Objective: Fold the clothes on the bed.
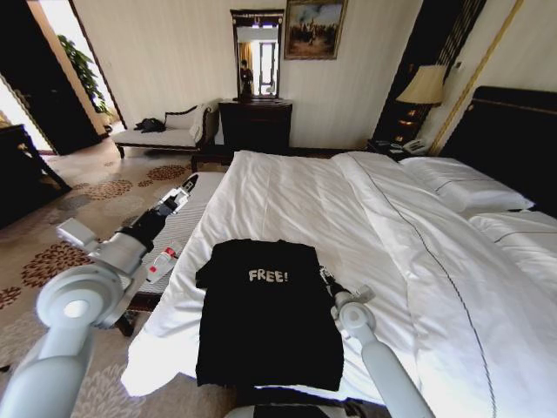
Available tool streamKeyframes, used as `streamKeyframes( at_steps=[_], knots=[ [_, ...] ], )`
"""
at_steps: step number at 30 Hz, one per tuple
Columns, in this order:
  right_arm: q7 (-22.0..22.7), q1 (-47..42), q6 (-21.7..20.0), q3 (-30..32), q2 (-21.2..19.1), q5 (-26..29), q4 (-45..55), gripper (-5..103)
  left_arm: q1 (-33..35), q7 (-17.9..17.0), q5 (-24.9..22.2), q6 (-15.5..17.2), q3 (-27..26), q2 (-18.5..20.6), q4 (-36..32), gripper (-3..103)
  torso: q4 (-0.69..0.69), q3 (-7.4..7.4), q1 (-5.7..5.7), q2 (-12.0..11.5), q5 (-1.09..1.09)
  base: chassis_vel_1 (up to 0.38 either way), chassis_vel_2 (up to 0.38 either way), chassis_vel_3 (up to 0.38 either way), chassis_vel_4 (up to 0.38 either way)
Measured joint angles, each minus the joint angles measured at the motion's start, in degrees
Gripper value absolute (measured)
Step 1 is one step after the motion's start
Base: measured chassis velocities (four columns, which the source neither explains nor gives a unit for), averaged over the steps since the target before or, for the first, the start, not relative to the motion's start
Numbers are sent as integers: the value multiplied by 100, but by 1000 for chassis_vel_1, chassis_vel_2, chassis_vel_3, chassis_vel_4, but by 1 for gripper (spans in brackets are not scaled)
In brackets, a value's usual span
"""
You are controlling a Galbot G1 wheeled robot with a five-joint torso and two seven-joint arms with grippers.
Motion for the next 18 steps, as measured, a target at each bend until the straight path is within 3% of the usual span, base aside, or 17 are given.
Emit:
streamKeyframes(
  at_steps=[4,9,10,14,16,17,18],
  knots=[
    [12,-87,3,21,-81,27,101,64,2,-5,29,5,15,23,59,100,-1,0,0,0,1,0,0,0,0],
    [28,-218,3,38,-113,28,230,42,26,-19,80,25,25,1,78,100,-1,0,0,0,0,0,0,0,0],
    [28,-218,3,38,-113,28,230,42,26,-19,80,25,25,1,78,100,-1,0,0,0,0,0,0,0,0],
    [38,-280,3,63,-141,-26,272,20,146,-27,161,40,-4,-52,17,100,-1,0,0,0,1,0,0,0,0],
    [40,-293,3,68,-150,-50,278,20,170,-28,164,40,-27,-53,-2,100,-1,0,0,0,0,0,0,0,0],
    [41,-309,3,71,-157,-72,284,15,192,-31,166,41,-49,-53,-18,100,-1,0,0,0,1,0,0,0,0],
    [45,-329,4,76,-164,-89,300,19,216,-33,167,41,-76,-52,-40,100,-1,0,0,0,0,0,0,0,0]
  ],
)
